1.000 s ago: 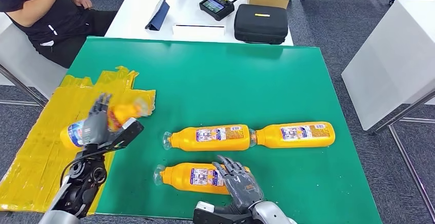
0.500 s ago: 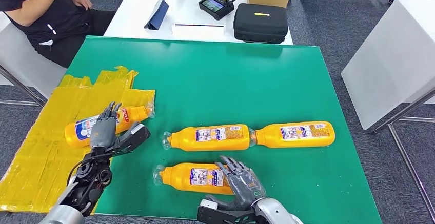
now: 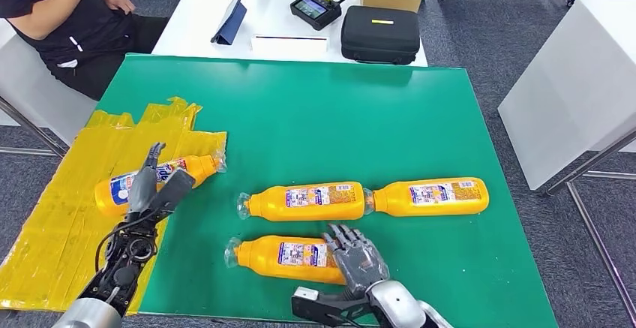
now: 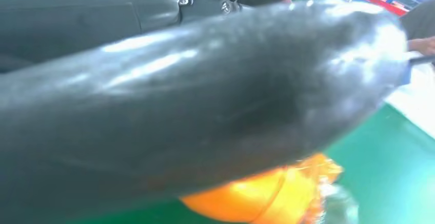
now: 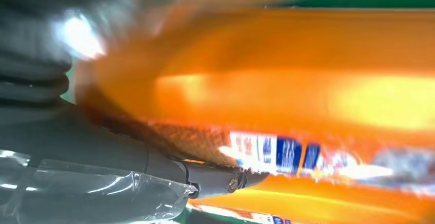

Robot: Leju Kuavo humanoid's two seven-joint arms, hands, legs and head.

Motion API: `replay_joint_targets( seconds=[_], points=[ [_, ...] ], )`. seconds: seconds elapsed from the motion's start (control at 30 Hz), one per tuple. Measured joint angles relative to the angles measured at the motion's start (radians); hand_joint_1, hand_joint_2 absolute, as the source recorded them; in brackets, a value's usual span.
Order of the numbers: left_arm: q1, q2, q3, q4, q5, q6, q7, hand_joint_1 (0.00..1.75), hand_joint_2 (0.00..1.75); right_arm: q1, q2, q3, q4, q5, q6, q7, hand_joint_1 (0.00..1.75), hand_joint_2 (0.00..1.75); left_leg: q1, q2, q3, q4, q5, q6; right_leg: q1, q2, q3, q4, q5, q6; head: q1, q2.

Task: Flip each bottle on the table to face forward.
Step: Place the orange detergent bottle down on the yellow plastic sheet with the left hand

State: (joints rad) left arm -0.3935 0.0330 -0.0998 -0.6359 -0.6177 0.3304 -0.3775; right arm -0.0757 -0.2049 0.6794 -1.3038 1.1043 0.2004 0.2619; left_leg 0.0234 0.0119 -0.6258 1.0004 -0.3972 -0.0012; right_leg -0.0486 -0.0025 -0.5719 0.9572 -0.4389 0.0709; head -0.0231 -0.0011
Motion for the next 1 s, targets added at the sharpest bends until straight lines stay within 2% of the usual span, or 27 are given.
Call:
replay_joint_targets(
  seconds=[0.27, 0.3, 0.4, 0.43, 0.8, 1.0],
  points=[
    [0.040, -0.008, -0.028, -0.112, 0.115, -0.018, -0.009, 0.00, 0.00, -0.077, 0.047, 0.062, 0.166, 0.079, -0.037, 0.022, 0.00, 1.75, 0.002, 0.007, 0.010, 0.000, -0.004, -0.004, 0.003, 0.006, -0.002, -0.001, -0.001, -0.002, 0.000, 0.000],
    [0.043, -0.008, -0.034, -0.121, 0.124, -0.018, -0.009, 0.00, 0.00, -0.081, 0.054, 0.064, 0.177, 0.084, -0.042, 0.024, 0.16, 1.75, 0.003, 0.008, 0.011, 0.000, -0.005, -0.005, 0.003, 0.008, -0.002, -0.001, 0.000, -0.002, 0.000, 0.000],
    [0.047, -0.009, -0.045, -0.145, 0.149, -0.019, -0.008, 0.00, 0.00, -0.087, 0.074, 0.067, 0.203, 0.091, -0.050, 0.027, 1.45, 1.75, 0.005, 0.013, 0.015, -0.001, -0.005, -0.006, 0.005, 0.012, 0.000, -0.001, 0.000, -0.004, 0.000, 0.000],
    [0.049, -0.009, -0.048, -0.152, 0.157, -0.019, -0.008, 0.00, 0.00, -0.087, 0.080, 0.068, 0.209, 0.094, -0.051, 0.027, 1.72, 1.75, 0.006, 0.014, 0.016, -0.001, -0.006, -0.006, 0.006, 0.013, 0.000, -0.001, 0.000, -0.005, 0.000, 0.000],
    [0.101, -0.008, -0.052, -0.274, 0.213, -0.025, 0.018, 0.00, 0.00, -0.086, 0.126, 0.046, 0.242, 0.080, -0.043, -0.012, 1.75, 1.75, 0.009, 0.017, 0.021, -0.001, -0.006, -0.008, 0.009, 0.015, 0.004, -0.001, 0.001, -0.009, 0.000, 0.000],
    [0.099, -0.009, -0.043, -0.284, 0.321, -0.123, 0.007, 0.00, 0.00, -0.089, 0.136, 0.000, 0.240, -0.032, -0.020, -0.057, 1.75, 1.75, 0.009, 0.018, 0.023, -0.001, -0.006, -0.008, 0.009, 0.016, 0.006, -0.001, 0.002, -0.009, 0.000, 0.000]
  ],
)
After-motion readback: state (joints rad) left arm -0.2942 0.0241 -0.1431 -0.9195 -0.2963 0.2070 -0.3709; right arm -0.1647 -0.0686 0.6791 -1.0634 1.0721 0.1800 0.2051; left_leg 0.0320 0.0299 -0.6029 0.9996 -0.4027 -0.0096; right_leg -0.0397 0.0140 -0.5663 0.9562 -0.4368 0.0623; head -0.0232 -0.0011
